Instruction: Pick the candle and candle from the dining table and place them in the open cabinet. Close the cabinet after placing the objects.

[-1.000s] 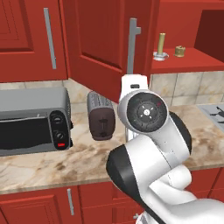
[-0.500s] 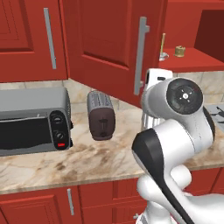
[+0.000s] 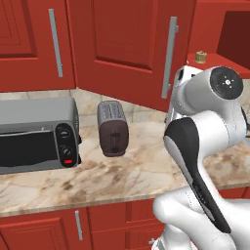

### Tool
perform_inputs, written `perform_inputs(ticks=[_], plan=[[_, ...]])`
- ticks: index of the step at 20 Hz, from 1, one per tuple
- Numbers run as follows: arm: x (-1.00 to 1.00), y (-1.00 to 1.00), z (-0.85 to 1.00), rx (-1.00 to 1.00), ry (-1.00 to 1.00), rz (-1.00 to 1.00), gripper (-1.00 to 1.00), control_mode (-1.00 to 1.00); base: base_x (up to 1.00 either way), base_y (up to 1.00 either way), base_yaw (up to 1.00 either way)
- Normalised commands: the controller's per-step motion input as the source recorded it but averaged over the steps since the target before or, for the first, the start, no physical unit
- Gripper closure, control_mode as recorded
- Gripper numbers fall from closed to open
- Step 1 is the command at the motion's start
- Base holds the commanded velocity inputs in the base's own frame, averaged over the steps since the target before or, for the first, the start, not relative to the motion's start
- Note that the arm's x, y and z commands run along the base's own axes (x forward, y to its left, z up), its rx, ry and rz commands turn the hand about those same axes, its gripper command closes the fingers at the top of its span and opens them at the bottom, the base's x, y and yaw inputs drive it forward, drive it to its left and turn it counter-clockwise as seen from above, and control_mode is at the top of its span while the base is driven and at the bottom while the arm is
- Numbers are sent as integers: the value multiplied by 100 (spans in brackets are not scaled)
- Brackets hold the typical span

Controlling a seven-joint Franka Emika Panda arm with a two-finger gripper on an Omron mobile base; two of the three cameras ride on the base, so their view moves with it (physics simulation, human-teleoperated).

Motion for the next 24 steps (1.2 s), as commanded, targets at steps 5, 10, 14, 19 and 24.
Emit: perform_inputs(ticks=[5,10,14,19,24], plan=[[64,-19,0,16,10,3,-100,-100,0,0,0],[68,-17,0,17,10,7,-100,-100,0,0,0],[65,-17,-1,16,4,13,-100,-100,0,0,0],[60,-16,-7,14,0,17,-100,-100,0,0,0],[59,-8,-10,7,-2,14,-100,-100,0,0,0]])
